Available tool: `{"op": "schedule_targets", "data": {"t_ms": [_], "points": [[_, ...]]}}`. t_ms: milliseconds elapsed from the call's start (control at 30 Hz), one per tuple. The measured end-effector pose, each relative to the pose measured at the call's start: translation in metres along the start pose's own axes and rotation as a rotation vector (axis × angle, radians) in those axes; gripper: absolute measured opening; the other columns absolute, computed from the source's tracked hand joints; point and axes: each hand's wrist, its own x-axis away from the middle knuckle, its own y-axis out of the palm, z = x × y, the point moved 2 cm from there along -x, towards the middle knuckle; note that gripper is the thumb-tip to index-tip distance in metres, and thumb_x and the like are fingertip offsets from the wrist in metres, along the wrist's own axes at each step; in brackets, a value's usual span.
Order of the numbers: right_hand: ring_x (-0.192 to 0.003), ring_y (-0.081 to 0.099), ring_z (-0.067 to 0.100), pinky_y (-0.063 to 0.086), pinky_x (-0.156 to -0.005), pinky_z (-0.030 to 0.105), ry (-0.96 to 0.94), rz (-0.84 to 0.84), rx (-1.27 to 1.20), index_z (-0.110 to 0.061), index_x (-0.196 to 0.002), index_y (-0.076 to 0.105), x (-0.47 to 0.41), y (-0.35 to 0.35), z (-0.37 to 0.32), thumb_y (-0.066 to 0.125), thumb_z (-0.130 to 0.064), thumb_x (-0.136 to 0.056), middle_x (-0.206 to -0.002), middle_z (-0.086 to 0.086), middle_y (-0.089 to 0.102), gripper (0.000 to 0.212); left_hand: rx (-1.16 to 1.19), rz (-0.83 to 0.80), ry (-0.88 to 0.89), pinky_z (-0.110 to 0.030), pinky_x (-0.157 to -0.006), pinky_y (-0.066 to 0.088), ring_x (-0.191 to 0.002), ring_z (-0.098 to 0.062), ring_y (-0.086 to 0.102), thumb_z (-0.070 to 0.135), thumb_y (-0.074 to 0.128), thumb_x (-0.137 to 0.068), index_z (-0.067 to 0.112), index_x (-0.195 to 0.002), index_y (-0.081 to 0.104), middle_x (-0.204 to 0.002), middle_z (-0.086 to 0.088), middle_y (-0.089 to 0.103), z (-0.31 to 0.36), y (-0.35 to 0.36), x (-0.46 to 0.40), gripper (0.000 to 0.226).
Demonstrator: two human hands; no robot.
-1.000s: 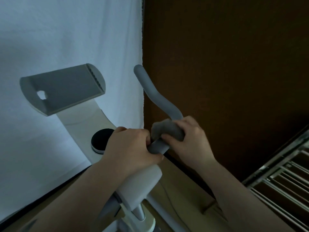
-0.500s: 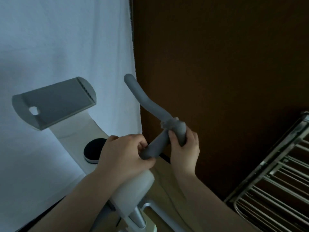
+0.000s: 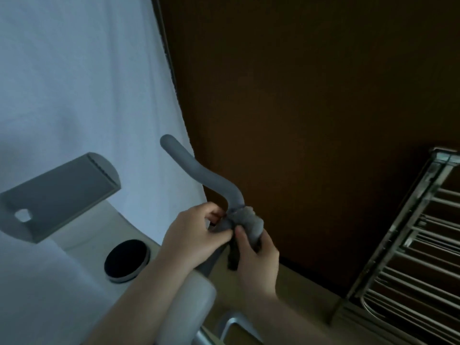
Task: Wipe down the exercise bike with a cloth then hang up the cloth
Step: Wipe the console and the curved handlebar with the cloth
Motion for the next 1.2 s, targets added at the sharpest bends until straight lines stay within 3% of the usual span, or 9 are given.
{"op": "schedule_targets", "data": {"t_ms": [167,367,533,600,700,833,933,1067,1200], "points": [[-0.084,0.069,0.021,0.055,-0.071,0.034,0.121,-0.002,0.005,-0.018,-0.102,0.067,-0.062,0.006,-0.022,0.064,-0.035,-0.09,-0.088,0.003,0.071,0.021,0.049,0.018,-0.014,-0.011,-0.063,0.045,-0.076,0.011,0.057,0.041,0.07,-0.078,0.036,-0.099,0.07,-0.09,0.025,0.065,-0.008,0.0,0.001,0.021],[-0.082,0.069,0.01,0.056,-0.075,0.032,0.114,-0.073,-0.056,-0.027,-0.099,0.066,-0.025,0.001,0.004,0.059,-0.038,-0.092,-0.086,-0.006,0.072,0.014,0.047,0.02,-0.032,-0.016,-0.065,0.049,-0.075,0.007,0.059,0.041,0.069,-0.079,0.037,-0.099,0.069,-0.09,0.025,0.066,-0.007,0.001,0.002,0.02],[-0.091,0.066,0.013,0.055,-0.087,0.042,0.011,-0.134,0.124,-0.028,-0.105,0.059,-0.082,0.016,-0.022,0.054,-0.044,-0.094,-0.097,-0.005,0.068,0.021,0.081,0.025,-0.045,-0.013,-0.064,0.046,-0.073,0.005,0.06,0.038,0.071,-0.076,0.039,-0.096,0.069,-0.091,0.025,0.067,-0.01,0.0,0.001,0.021],[-0.088,0.066,0.01,0.056,-0.082,0.035,-0.045,-0.188,0.196,-0.028,-0.102,0.058,-0.085,0.012,-0.022,0.054,-0.044,-0.094,-0.096,-0.005,0.068,0.018,0.086,0.028,-0.042,-0.015,-0.066,0.048,-0.073,0.005,0.06,0.038,0.072,-0.076,0.039,-0.096,0.069,-0.091,0.023,0.067,-0.01,0.0,0.001,0.02],[-0.074,0.064,0.001,0.049,-0.06,0.016,-0.082,-0.224,0.3,-0.026,-0.103,0.057,-0.071,-0.002,-0.02,0.053,-0.042,-0.095,-0.089,-0.008,0.066,0.018,0.086,0.04,-0.042,-0.011,-0.066,0.045,-0.076,0.007,0.058,0.035,0.072,-0.076,0.036,-0.096,0.07,-0.091,0.021,0.067,-0.009,0.001,0.001,0.02],[-0.088,0.068,0.018,0.055,-0.071,0.034,0.004,-0.339,0.367,-0.017,-0.115,0.059,-0.112,0.019,-0.041,0.058,-0.04,-0.092,-0.099,0.005,0.068,0.033,0.061,0.027,-0.038,-0.005,-0.061,0.041,-0.076,0.012,0.056,0.038,0.071,-0.075,0.036,-0.096,0.07,-0.089,0.021,0.067,-0.008,0.001,-0.001,0.021],[-0.092,0.067,0.017,0.054,-0.072,0.029,-0.001,-0.452,0.386,-0.016,-0.119,0.058,-0.133,0.038,-0.055,0.061,-0.031,-0.091,-0.105,0.005,0.068,0.031,0.065,0.02,-0.058,-0.003,-0.062,0.041,-0.077,0.013,0.056,0.037,0.072,-0.075,0.037,-0.097,0.07,-0.09,0.023,0.068,-0.01,0.0,-0.002,0.022],[-0.079,0.067,0.016,0.05,-0.058,0.026,0.06,-0.38,0.298,-0.017,-0.112,0.059,-0.11,0.013,-0.038,0.058,-0.036,-0.093,-0.095,0.003,0.069,0.027,0.086,0.026,-0.055,-0.006,-0.061,0.041,-0.076,0.011,0.057,0.037,0.071,-0.075,0.036,-0.096,0.07,-0.089,0.022,0.067,-0.009,0.001,-0.002,0.021],[-0.086,0.067,0.021,0.052,-0.07,0.034,0.102,-0.401,0.403,-0.012,-0.117,0.059,-0.133,0.032,-0.05,0.06,-0.034,-0.092,-0.101,0.01,0.068,0.034,0.06,0.016,-0.042,-0.006,-0.061,0.041,-0.076,0.013,0.056,0.04,0.069,-0.075,0.037,-0.098,0.069,-0.088,0.023,0.066,-0.009,0.001,-0.003,0.023]]}}
